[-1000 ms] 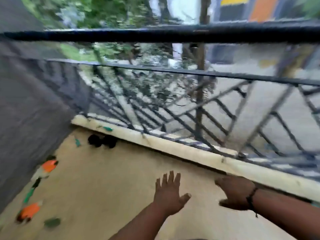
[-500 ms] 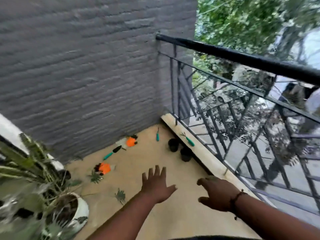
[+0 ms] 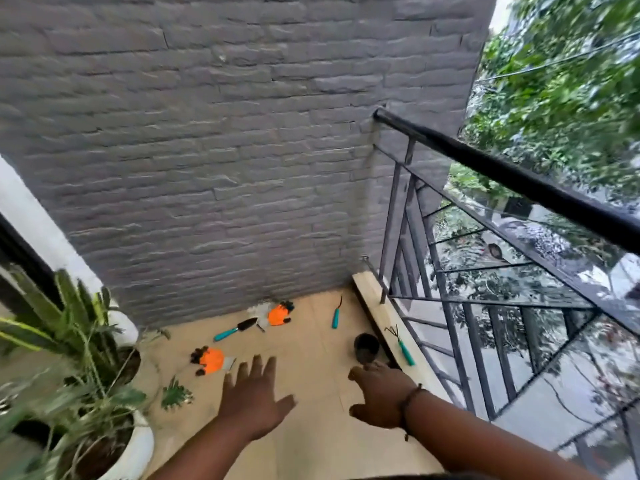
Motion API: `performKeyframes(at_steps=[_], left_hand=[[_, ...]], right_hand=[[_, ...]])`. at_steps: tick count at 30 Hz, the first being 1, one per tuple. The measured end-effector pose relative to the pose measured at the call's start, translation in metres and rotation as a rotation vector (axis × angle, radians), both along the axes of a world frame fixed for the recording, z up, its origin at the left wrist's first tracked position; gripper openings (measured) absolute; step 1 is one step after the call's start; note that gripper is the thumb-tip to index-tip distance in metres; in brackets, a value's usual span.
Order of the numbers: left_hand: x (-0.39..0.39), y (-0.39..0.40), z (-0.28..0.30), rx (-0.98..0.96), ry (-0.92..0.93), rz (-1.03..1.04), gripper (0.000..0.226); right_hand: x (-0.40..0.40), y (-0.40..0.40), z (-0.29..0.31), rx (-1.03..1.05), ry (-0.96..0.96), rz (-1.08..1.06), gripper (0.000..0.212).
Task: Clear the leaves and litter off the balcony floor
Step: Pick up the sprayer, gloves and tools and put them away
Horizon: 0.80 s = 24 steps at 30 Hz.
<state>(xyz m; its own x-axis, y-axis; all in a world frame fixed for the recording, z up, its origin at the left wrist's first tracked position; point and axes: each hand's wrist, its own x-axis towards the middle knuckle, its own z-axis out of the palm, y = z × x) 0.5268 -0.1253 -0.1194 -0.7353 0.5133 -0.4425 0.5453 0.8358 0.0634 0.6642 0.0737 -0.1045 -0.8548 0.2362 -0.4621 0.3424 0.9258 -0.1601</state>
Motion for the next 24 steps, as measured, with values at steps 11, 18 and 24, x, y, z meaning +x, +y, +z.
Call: performKeyframes(at_steps=[11,18,24], left_hand=[[-0.051,0.046,-0.011,-0.031,-0.087,0.175,0.09],[-0.152,0.004,-0.038,-0.077,-0.157,0.31,0.095],[-0.264,-0.045,-0.05,-0.123,-0.126,0.25,0.091]], right_hand=[[-0.103,0.092,-0.01,0.005,-0.108,0.156,0.07],[-0.216,0.068,-0.018,0.013,-0.115,0.253,0.066],[-0.312,0.046,-0.035,0.017,-0.215,0.272,0.064]])
